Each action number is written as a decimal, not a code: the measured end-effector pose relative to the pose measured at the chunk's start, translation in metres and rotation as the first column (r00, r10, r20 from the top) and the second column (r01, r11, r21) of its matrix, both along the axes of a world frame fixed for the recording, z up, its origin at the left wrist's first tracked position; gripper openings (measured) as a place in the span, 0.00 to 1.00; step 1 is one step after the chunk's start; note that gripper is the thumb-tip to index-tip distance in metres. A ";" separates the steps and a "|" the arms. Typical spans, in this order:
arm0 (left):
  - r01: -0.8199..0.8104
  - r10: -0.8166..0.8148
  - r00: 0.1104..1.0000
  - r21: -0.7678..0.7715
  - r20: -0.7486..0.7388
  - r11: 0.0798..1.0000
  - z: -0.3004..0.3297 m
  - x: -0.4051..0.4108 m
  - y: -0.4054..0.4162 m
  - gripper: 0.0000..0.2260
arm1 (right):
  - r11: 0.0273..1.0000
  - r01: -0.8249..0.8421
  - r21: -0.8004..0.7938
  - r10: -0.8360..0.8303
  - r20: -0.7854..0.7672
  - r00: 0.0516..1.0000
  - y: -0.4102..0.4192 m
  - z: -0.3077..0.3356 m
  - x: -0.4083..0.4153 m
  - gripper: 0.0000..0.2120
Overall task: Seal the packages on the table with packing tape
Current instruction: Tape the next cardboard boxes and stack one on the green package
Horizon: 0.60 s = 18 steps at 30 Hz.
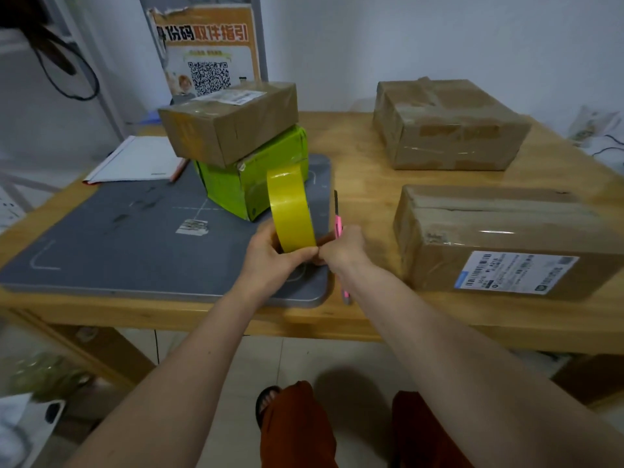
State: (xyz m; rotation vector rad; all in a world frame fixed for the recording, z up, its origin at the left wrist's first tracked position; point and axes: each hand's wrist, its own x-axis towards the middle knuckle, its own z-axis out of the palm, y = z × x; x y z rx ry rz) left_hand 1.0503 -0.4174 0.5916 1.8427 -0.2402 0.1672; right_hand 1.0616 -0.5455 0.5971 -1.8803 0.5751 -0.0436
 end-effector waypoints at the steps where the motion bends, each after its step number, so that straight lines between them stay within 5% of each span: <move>1: 0.005 -0.005 1.000 0.020 0.012 1.000 0.000 0.000 0.000 0.22 | 0.999 0.001 -0.037 -0.001 -0.003 1.000 -0.001 -0.001 0.001 0.14; 7: -0.027 0.019 0.998 0.161 0.052 0.987 -0.001 0.001 -0.002 0.23 | 0.995 -0.057 -0.079 0.049 -0.092 0.995 -0.008 0.007 0.003 0.23; 12: -0.082 0.079 0.997 0.268 0.023 0.960 -0.006 0.002 0.006 0.21 | 0.949 -0.178 -0.259 0.133 -0.185 0.974 -0.007 0.017 0.003 0.20; 15: -0.124 0.125 0.992 0.320 0.017 0.939 -0.009 -0.001 0.001 0.20 | 0.945 -0.175 -0.278 0.134 -0.162 0.978 -0.015 0.013 0.000 0.32; 18: -0.163 0.162 0.986 0.387 0.035 0.908 -0.008 -0.004 -0.006 0.18 | 0.976 -0.181 -0.123 0.155 -0.192 0.969 -0.023 0.007 -0.011 0.37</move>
